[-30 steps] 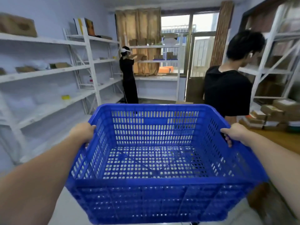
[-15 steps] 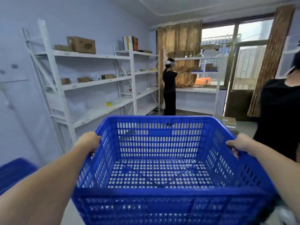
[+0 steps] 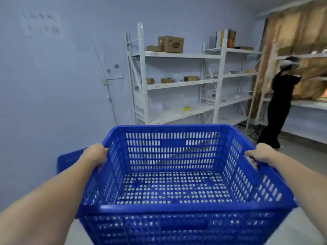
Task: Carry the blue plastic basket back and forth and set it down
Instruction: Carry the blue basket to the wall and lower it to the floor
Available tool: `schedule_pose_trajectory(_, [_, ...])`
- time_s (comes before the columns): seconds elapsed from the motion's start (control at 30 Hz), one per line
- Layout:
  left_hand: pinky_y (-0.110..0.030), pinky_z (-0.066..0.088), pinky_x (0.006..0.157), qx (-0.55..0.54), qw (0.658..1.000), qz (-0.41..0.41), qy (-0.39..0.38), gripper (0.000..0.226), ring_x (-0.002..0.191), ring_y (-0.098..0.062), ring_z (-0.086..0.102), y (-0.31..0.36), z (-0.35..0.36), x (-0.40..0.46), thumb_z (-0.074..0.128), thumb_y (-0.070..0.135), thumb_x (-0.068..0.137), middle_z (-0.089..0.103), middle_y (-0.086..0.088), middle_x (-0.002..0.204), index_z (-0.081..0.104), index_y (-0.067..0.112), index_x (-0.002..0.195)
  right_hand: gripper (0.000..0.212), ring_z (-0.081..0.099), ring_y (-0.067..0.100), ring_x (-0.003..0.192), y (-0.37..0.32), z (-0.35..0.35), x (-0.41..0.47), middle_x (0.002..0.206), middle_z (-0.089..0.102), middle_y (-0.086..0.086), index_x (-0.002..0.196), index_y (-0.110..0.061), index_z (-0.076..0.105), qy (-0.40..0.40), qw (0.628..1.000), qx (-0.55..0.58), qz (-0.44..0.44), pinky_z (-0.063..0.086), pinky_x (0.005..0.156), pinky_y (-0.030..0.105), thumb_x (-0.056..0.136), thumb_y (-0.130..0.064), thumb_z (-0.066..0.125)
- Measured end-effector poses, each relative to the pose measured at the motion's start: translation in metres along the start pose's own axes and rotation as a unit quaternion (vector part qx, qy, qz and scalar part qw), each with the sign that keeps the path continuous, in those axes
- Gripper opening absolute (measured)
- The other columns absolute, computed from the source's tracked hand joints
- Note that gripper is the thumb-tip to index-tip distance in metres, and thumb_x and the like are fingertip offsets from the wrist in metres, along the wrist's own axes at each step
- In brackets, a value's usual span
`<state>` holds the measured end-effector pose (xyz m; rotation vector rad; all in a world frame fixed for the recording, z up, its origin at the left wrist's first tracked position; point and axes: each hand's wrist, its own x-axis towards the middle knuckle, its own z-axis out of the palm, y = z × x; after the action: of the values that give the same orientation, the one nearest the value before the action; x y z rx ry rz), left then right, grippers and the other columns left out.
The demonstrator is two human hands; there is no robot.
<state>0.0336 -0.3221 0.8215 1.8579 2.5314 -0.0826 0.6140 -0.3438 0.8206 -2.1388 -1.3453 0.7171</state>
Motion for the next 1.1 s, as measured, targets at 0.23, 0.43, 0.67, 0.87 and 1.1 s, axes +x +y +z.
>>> schedule_pose_trajectory(0.23, [-0.032,0.057,0.078,0.031,0.995,-0.098,-0.017,0.040,0.086,-0.024,0.065,-0.087,0.003,-0.004,0.065,0.008,0.089,0.049,0.001,0.070,0.062,0.014,0.128,0.042,0.047,0.027,0.034,-0.109,0.084,0.053,0.044,0.051,0.020,0.053,0.000,0.050,-0.074,0.994,-0.006,-0.083,0.046,0.045,0.033,0.095,-0.005,0.056])
schedule_pose_trajectory(0.43, [-0.029,0.044,0.065,0.051,0.987,-0.147,-0.021,0.052,0.076,-0.022,0.053,-0.154,0.003,0.019,0.051,0.006,0.095,0.048,-0.001,0.084,0.050,0.021,0.144,0.036,0.046,0.025,0.037,-0.190,0.160,0.080,0.046,0.050,0.016,0.061,0.002,0.053,-0.114,0.987,-0.009,-0.112,0.046,0.044,0.033,0.095,-0.007,0.056])
schedule_pose_trajectory(0.67, [-0.029,0.050,0.058,-0.040,0.975,-0.216,0.045,0.028,0.065,-0.021,0.062,-0.219,0.017,0.073,0.045,0.019,0.101,0.059,-0.003,0.074,0.066,0.011,0.117,0.045,0.052,0.027,0.040,-0.265,0.242,0.114,0.045,0.056,0.019,0.052,0.001,0.055,-0.130,0.983,-0.007,-0.132,0.049,0.049,0.034,0.095,-0.012,0.058])
schedule_pose_trajectory(0.87, [-0.039,0.059,0.073,-0.142,0.945,-0.271,0.113,0.040,0.069,-0.030,0.069,-0.257,0.053,0.135,0.045,0.040,0.102,0.069,-0.012,0.079,0.063,0.008,0.086,0.040,0.048,0.024,0.037,-0.313,0.313,0.163,0.042,0.054,0.015,0.058,0.001,0.053,-0.159,0.978,-0.003,-0.136,0.048,0.050,0.034,0.097,-0.010,0.057])
schedule_pose_trajectory(1.1, [-0.035,0.056,0.069,-0.165,0.933,-0.306,0.096,0.034,0.072,-0.026,0.067,-0.275,0.055,0.204,0.046,0.035,0.103,0.067,-0.010,0.082,0.058,0.010,0.083,0.040,0.052,0.029,0.043,-0.394,0.380,0.242,0.050,0.057,0.021,0.058,0.000,0.054,-0.177,0.971,-0.027,-0.161,0.050,0.052,0.039,0.096,-0.011,0.060])
